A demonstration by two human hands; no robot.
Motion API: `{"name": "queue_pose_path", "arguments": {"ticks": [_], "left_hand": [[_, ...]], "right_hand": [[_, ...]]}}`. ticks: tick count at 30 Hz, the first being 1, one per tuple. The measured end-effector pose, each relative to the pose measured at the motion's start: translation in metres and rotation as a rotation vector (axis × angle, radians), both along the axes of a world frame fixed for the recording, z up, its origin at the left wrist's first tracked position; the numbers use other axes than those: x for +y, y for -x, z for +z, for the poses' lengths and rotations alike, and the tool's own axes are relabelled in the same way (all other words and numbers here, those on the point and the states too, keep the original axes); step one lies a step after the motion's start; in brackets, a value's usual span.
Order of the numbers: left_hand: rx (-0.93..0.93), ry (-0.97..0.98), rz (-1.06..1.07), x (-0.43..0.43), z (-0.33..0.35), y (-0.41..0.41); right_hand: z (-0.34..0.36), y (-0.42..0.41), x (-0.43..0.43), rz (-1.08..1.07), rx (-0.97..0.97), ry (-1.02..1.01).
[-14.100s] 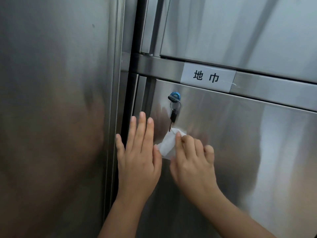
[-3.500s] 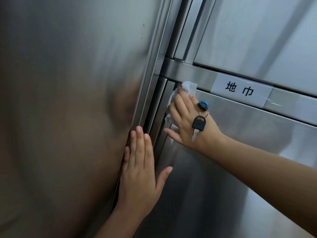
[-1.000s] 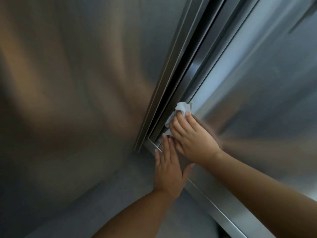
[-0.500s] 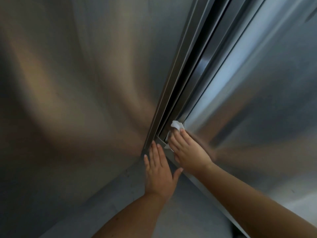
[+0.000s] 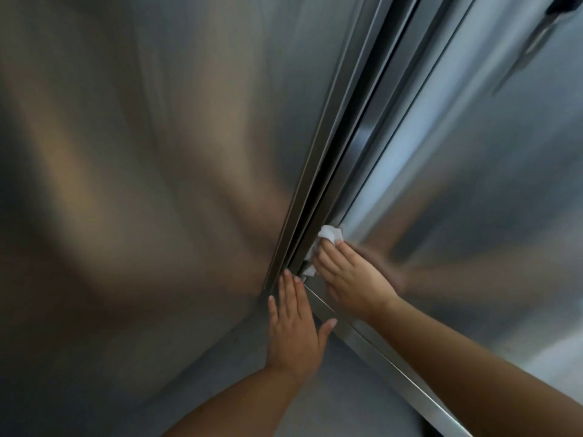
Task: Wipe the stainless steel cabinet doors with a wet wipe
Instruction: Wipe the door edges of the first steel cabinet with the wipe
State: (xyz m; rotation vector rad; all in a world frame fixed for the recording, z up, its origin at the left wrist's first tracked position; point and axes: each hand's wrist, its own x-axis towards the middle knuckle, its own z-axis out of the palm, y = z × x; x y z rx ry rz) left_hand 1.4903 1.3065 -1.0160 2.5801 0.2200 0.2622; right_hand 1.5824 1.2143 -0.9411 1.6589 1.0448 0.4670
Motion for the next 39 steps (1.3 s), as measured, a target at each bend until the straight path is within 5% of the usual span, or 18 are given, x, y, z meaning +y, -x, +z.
{"name": "queue_pose_path", "arguments": {"ticks": [12,25,39], "left_hand": [[-0.279,-0.017,-0.113,-0.010,0.073,-0.030],[-0.516,0.179,-0.014,-0.015,0.132,-0.046],[-0.884,0.172,-0.046,0.005,0.193,-0.057]], "right_hand": [[0.110,0.001,0.000,0.122,-0.115,-0.228],[0.207,0.004,0.008,0.064,-0.354,-0.349],[0.252,0.001,0.018,0.107,-0.588,-0.596]]}}
